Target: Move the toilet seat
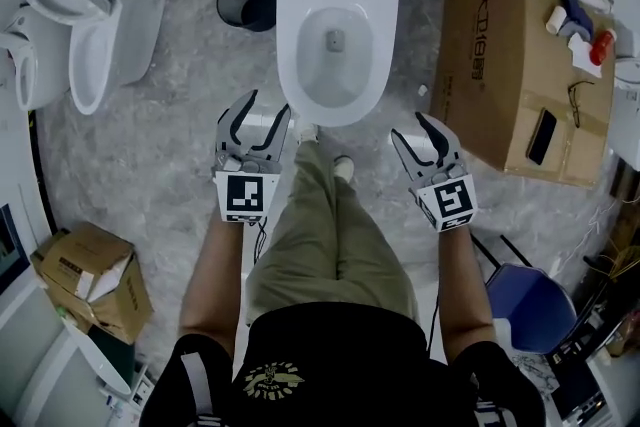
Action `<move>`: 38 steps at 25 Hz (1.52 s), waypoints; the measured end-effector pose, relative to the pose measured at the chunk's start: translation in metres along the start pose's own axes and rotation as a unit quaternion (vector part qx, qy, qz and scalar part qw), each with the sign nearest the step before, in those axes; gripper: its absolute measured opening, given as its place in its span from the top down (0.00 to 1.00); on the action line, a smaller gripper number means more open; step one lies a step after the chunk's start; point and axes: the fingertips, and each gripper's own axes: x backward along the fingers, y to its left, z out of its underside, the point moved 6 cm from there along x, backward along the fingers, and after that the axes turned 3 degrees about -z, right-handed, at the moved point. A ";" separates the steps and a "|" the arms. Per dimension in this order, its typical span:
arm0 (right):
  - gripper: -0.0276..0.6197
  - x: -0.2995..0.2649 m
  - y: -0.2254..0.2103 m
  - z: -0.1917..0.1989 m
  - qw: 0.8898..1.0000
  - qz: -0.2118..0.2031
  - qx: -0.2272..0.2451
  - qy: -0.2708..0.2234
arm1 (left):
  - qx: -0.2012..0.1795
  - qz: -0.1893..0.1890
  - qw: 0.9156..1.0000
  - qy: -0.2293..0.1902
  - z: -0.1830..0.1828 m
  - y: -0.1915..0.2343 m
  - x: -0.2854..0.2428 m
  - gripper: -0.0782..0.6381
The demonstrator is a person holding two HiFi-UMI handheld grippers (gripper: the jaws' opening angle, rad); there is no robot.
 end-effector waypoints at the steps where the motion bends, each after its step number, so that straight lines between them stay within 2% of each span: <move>1: 0.64 -0.006 -0.001 0.006 1.000 -0.003 0.000 0.004 | 0.004 -0.001 1.000 0.004 0.007 0.000 -0.004 0.58; 5: 0.64 -0.037 -0.011 0.032 1.000 -0.008 0.002 0.023 | 0.004 0.003 1.000 0.006 0.038 0.003 -0.025 0.58; 9: 0.64 -0.061 -0.026 0.061 0.999 -0.009 0.001 0.051 | 0.003 0.015 0.999 0.042 0.078 -0.001 -0.043 0.58; 14: 0.64 -0.092 -0.039 0.103 0.996 -0.016 0.004 0.088 | 0.003 0.031 0.997 0.066 0.124 -0.009 -0.065 0.58; 25: 0.64 -0.146 -0.044 0.199 0.982 -0.036 0.002 0.183 | -0.001 0.095 0.989 0.111 0.214 -0.018 -0.112 0.58; 29: 0.64 -0.161 -0.045 0.239 0.973 -0.034 -0.010 0.227 | -0.011 0.116 0.983 0.139 0.253 -0.019 -0.120 0.58; 34: 0.64 -0.178 -0.045 0.278 0.960 -0.044 0.015 0.278 | -0.019 0.143 0.971 0.190 0.302 -0.023 -0.126 0.57; 38: 0.64 -0.187 -0.047 0.292 0.956 -0.045 0.020 0.288 | -0.035 0.158 0.964 0.213 0.328 -0.030 -0.134 0.57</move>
